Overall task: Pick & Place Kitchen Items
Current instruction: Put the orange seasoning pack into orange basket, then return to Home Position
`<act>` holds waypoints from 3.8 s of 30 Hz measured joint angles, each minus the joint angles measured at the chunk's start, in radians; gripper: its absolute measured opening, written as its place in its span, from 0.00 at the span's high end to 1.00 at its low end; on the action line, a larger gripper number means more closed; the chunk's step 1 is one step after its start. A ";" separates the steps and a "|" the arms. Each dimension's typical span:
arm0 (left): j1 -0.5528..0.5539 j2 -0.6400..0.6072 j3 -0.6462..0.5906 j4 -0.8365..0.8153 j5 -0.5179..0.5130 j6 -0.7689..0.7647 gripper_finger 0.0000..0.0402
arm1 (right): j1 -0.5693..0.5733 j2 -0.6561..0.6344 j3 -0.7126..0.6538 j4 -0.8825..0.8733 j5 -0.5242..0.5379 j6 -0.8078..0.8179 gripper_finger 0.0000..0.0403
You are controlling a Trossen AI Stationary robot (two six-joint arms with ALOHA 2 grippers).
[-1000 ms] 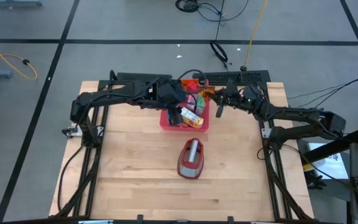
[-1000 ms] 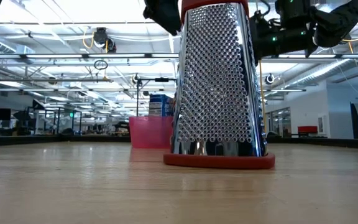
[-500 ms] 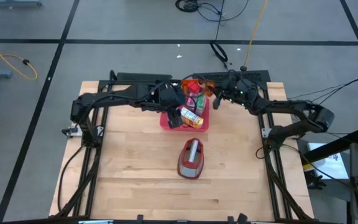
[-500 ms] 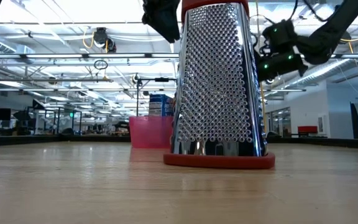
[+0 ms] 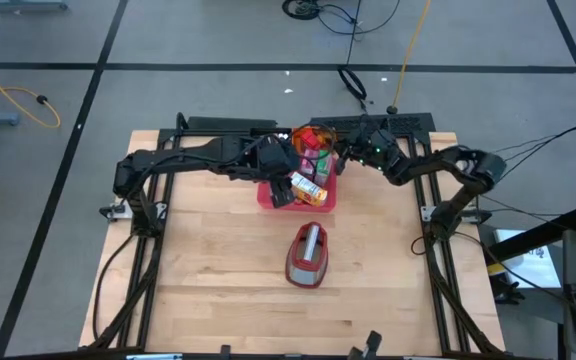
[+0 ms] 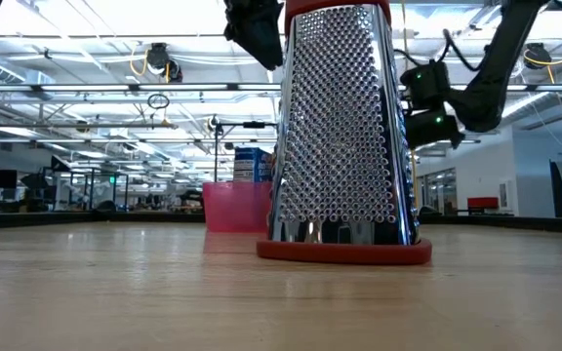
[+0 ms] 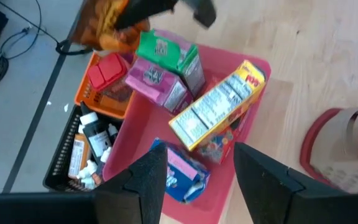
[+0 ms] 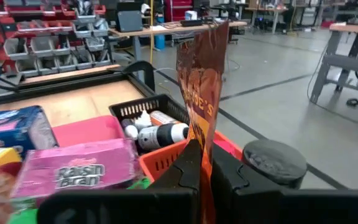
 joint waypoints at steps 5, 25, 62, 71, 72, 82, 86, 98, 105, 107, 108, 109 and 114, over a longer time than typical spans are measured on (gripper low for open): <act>0.000 0.000 0.000 0.041 -0.001 0.016 0.54 | 0.001 0.081 0.052 0.017 0.001 0.000 1.00; 0.002 0.000 0.000 0.041 -0.001 0.016 0.54 | 0.006 0.136 0.122 0.019 0.005 -0.073 0.89; -0.043 -0.073 -0.007 -0.040 -0.073 0.008 0.54 | 0.236 -0.433 0.118 -0.554 0.080 -0.081 0.74; -0.080 -0.357 -0.439 0.129 -0.123 -0.105 0.54 | 0.465 -0.824 0.003 -0.865 0.079 -0.033 0.76; -0.085 -0.408 -0.503 0.181 -0.128 -0.111 0.54 | 0.489 -0.866 -0.019 -0.881 0.079 -0.022 0.77; -0.137 -0.924 -1.135 0.702 -0.148 -0.085 0.54 | 0.677 -1.174 -0.250 -0.888 0.084 0.084 0.83; -0.146 -1.067 -1.315 0.816 -0.148 -0.082 0.54 | 0.714 -1.239 -0.320 -0.884 0.087 0.090 0.85; -0.158 -1.308 -1.759 1.217 -0.080 -0.082 0.54 | 0.749 -1.294 -0.471 -0.881 0.088 0.111 0.88; -0.158 -1.361 -1.887 1.313 0.000 -0.110 0.54 | 0.747 -1.316 -0.525 -0.813 0.118 0.090 0.87; -0.158 -1.363 -1.887 1.308 0.002 -0.111 0.54 | 0.747 -1.317 -0.527 -0.817 0.117 0.083 0.87; -0.158 -1.363 -1.887 1.307 0.012 -0.099 0.54 | 0.747 -1.317 -0.527 -0.824 0.117 0.081 0.87; -0.158 -1.363 -1.887 1.310 0.024 -0.083 0.54 | 0.747 -1.319 -0.527 -0.825 0.116 0.076 0.87; -0.158 -1.363 -1.887 1.297 0.036 -0.041 0.54 | 0.747 -1.319 -0.538 -0.865 0.183 0.022 0.88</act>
